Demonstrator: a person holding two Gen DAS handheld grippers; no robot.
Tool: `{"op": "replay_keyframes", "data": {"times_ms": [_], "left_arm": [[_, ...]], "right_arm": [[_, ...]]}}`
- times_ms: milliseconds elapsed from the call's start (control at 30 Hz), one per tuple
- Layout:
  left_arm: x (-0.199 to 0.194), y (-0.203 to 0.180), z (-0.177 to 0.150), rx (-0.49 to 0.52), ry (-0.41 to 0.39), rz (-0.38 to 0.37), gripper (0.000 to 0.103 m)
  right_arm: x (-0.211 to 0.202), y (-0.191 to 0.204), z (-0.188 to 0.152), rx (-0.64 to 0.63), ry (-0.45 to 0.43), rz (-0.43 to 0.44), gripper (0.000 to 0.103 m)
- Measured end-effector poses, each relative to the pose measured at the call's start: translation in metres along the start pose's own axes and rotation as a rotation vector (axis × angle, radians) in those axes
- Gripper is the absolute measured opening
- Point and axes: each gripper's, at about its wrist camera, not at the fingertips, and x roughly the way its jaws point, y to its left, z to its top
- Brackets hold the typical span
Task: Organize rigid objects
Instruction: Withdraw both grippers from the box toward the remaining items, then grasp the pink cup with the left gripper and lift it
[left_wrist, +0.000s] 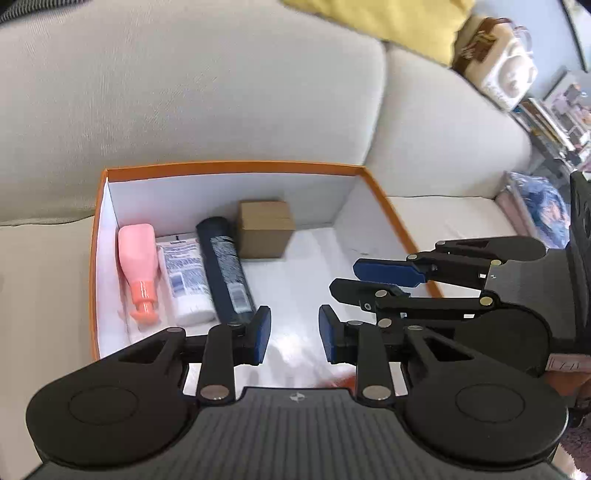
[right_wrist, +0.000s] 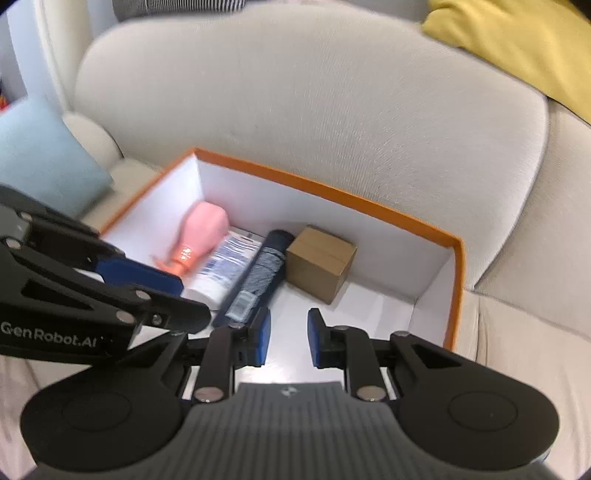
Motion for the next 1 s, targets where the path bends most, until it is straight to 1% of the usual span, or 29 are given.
{"op": "replay_keyframes", "data": {"times_ms": [33, 133, 200, 233, 267, 400, 500, 533, 633, 700, 767, 900, 1000], "left_arm": [[-0.006, -0.005, -0.006, 0.007, -0.010, -0.002, 0.033], [-0.017, -0.016, -0.025, 0.017, -0.036, -0.004, 0.033], [-0.018, -0.021, -0.039, 0.014, -0.038, -0.010, 0.033], [-0.019, -0.022, -0.045, 0.001, -0.031, -0.018, 0.033], [-0.017, -0.022, -0.051, -0.022, -0.018, -0.026, 0.033], [-0.007, -0.024, -0.076, -0.110, 0.025, -0.046, 0.033], [0.001, -0.031, -0.091, -0.168, 0.046, -0.054, 0.034], [0.005, -0.033, -0.093, -0.178, 0.053, -0.059, 0.037], [0.016, -0.039, -0.090, -0.209, 0.067, -0.056, 0.054], [0.023, -0.041, -0.084, -0.241, 0.063, -0.053, 0.058], [0.031, -0.045, -0.080, -0.253, 0.063, -0.040, 0.067], [0.050, -0.052, -0.074, -0.259, 0.121, 0.012, 0.068], [0.064, -0.051, -0.071, -0.277, 0.162, 0.022, 0.071]], "right_arm": [[-0.011, 0.000, -0.007, 0.029, -0.020, 0.007, 0.025], [-0.036, 0.001, -0.027, 0.097, -0.058, 0.008, 0.025], [-0.043, 0.006, -0.042, 0.142, -0.074, 0.006, 0.026], [-0.047, 0.009, -0.051, 0.159, -0.078, 0.002, 0.030], [-0.051, 0.011, -0.060, 0.181, -0.078, -0.003, 0.031], [-0.063, 0.013, -0.097, 0.269, -0.058, -0.035, 0.031], [-0.063, 0.005, -0.127, 0.381, -0.032, -0.062, 0.030], [-0.065, 0.001, -0.135, 0.418, -0.026, -0.070, 0.028], [-0.058, -0.014, -0.151, 0.503, 0.014, -0.100, 0.025], [-0.053, -0.019, -0.152, 0.512, 0.021, -0.107, 0.025], [-0.046, -0.022, -0.152, 0.507, 0.026, -0.103, 0.025], [-0.026, -0.023, -0.152, 0.491, 0.048, -0.088, 0.024], [-0.012, -0.024, -0.154, 0.484, 0.071, -0.071, 0.023]]}}
